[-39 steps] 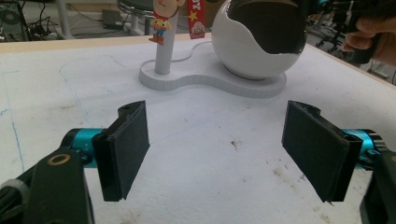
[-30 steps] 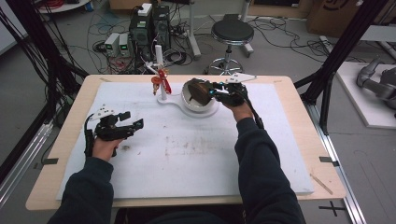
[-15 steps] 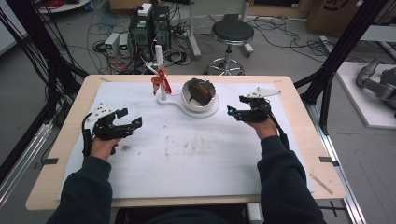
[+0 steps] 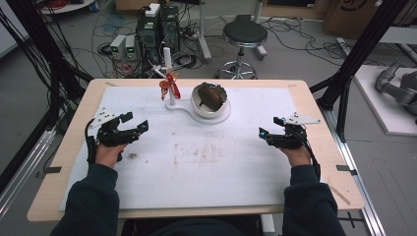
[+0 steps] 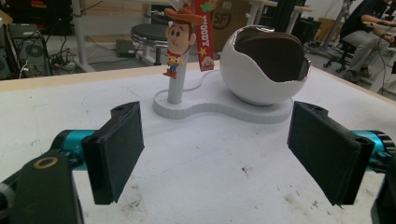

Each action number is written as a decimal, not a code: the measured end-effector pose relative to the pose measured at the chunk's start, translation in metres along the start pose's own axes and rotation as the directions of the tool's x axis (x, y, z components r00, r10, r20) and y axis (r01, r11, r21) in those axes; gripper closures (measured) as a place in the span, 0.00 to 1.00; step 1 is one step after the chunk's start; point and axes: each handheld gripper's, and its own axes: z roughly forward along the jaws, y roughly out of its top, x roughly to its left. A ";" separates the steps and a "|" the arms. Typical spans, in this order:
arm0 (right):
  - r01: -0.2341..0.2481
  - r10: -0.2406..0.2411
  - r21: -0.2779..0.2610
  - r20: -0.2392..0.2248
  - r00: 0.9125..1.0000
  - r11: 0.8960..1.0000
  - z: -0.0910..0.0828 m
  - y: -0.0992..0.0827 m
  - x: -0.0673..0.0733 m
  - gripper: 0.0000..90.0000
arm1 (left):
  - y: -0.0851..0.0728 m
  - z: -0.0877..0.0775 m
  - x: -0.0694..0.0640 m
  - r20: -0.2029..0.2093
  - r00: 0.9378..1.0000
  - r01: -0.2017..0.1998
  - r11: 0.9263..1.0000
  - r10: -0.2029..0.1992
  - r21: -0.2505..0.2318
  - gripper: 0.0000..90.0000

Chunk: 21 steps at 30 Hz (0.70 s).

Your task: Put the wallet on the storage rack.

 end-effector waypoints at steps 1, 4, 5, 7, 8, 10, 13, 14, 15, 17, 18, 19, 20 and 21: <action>-0.002 0.002 -0.005 0.004 1.000 1.000 -0.002 -0.001 -0.001 0.25 | 0.000 0.000 0.000 0.001 1.000 -0.001 1.000 0.001 0.002 0.20; 0.002 -0.002 -0.007 0.023 1.000 1.000 -0.008 -0.004 -0.003 0.25 | 0.000 0.001 -0.001 0.005 1.000 -0.001 1.000 0.001 0.007 0.20; 0.005 -0.005 -0.009 0.024 1.000 1.000 -0.010 -0.004 -0.004 0.25 | 0.000 0.001 -0.001 0.006 1.000 0.001 1.000 -0.001 0.008 0.20; 0.003 -0.003 -0.010 0.033 0.999 1.000 -0.013 -0.005 -0.005 0.25 | 0.000 0.000 -0.001 0.007 1.000 -0.001 1.000 0.001 0.013 0.20; -0.006 0.006 -0.010 0.032 0.999 1.000 -0.014 -0.005 -0.005 0.25 | 0.000 0.000 -0.002 0.009 1.000 -0.004 1.000 0.004 0.015 0.20; -0.003 0.003 -0.014 0.040 0.999 1.000 -0.016 -0.005 -0.005 0.25 | 0.000 0.000 -0.002 0.011 1.000 -0.002 1.000 0.002 0.014 0.20; -0.012 0.012 -0.007 0.041 0.999 1.000 -0.018 -0.006 -0.005 0.25 | 0.000 0.000 -0.003 0.013 1.000 -0.009 1.000 0.009 0.023 0.20; -0.014 0.014 -0.004 0.045 0.999 1.000 -0.018 -0.006 -0.005 0.25 | 0.001 0.000 -0.005 0.014 1.000 -0.010 1.000 0.009 0.021 0.20; -0.011 0.011 -0.007 0.048 0.999 1.000 -0.019 -0.006 -0.005 0.25 | 0.001 -0.001 -0.005 0.015 1.000 -0.012 1.000 0.012 0.023 0.20; -0.011 0.011 -0.006 0.048 0.999 1.000 -0.019 -0.006 -0.004 0.25 | 0.001 0.000 -0.007 0.017 1.000 -0.018 1.000 0.018 0.022 0.20; -0.012 0.012 -0.008 0.049 0.999 1.000 -0.019 -0.006 -0.004 0.25 | 0.001 0.000 -0.007 0.021 1.000 -0.022 0.999 0.022 0.026 0.20; -0.013 0.013 -0.004 0.051 0.999 1.000 -0.019 -0.006 -0.004 0.25 | 0.001 0.000 -0.008 0.022 1.000 -0.021 0.999 0.021 0.028 0.20; -0.011 0.011 -0.003 0.052 0.999 1.000 -0.019 -0.007 -0.005 0.25 | 0.001 0.001 -0.008 0.023 0.999 -0.023 0.999 0.023 0.028 0.20; -0.013 0.013 -0.002 0.053 0.998 1.000 -0.019 -0.007 -0.005 0.25 | 0.001 0.001 -0.008 0.024 0.999 -0.025 0.999 0.024 0.029 0.20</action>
